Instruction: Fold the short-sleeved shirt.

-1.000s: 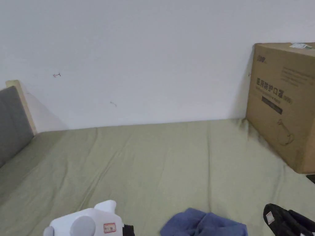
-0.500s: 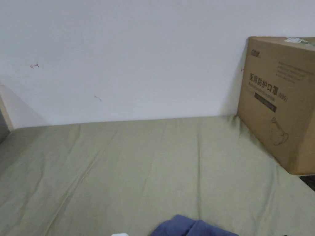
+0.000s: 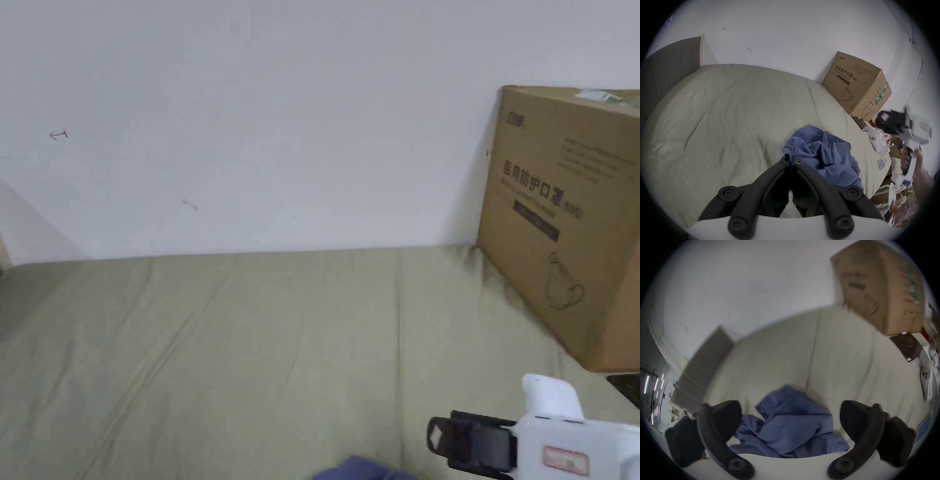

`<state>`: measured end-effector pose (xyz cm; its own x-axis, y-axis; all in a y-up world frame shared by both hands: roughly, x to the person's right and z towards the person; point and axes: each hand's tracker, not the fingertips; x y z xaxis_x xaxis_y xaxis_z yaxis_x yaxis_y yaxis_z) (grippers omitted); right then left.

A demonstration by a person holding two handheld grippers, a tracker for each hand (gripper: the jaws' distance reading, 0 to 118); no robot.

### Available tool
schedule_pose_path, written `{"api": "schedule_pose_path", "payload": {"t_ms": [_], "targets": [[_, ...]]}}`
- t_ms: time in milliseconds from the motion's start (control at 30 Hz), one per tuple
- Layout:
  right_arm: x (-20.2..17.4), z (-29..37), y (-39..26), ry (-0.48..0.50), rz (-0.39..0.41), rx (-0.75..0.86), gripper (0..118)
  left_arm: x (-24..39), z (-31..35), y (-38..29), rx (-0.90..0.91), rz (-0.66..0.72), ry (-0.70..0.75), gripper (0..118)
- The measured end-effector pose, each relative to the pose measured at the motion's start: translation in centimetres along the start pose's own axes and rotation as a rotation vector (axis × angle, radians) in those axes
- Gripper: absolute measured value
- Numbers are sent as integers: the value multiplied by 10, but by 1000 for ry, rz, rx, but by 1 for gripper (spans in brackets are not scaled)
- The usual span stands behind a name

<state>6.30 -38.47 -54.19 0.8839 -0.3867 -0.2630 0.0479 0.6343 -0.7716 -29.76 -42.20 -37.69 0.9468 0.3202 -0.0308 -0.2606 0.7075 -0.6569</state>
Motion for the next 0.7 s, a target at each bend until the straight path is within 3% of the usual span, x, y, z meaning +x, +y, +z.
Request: {"api": "schedule_pose_path", "payload": {"t_ms": [133,233,300,333,367,400,500,533,700], "targets": [[-1,-98,32,-84,84,-425,116,-16,-5,-9,-48,85,1,1],[-4,-150,27,-169,151,-545,113,-27,-8,-14,-76,135,12,1],[-3,-170,18,-191,129,-563,107,-32,-8,-19,-82,147,11,1],[-2,-176,14,-179,116,-567,91,-33,-8,-21,-90,148,13,1],[-2,-175,10,-139,104,-571,51,-35,-8,-22,-94,145,18,1],[-4,-169,5,-68,115,-516,1,-35,-5,-26,-97,141,22,1],[-16,-141,1,-93,310,-397,1,-36,0,-29,-85,96,31,1],[-15,-129,5,-82,307,-372,1,-38,4,-31,-84,95,32,1],[0,-19,20,31,127,-90,1,-53,37,-12,33,178,30,1]]}}
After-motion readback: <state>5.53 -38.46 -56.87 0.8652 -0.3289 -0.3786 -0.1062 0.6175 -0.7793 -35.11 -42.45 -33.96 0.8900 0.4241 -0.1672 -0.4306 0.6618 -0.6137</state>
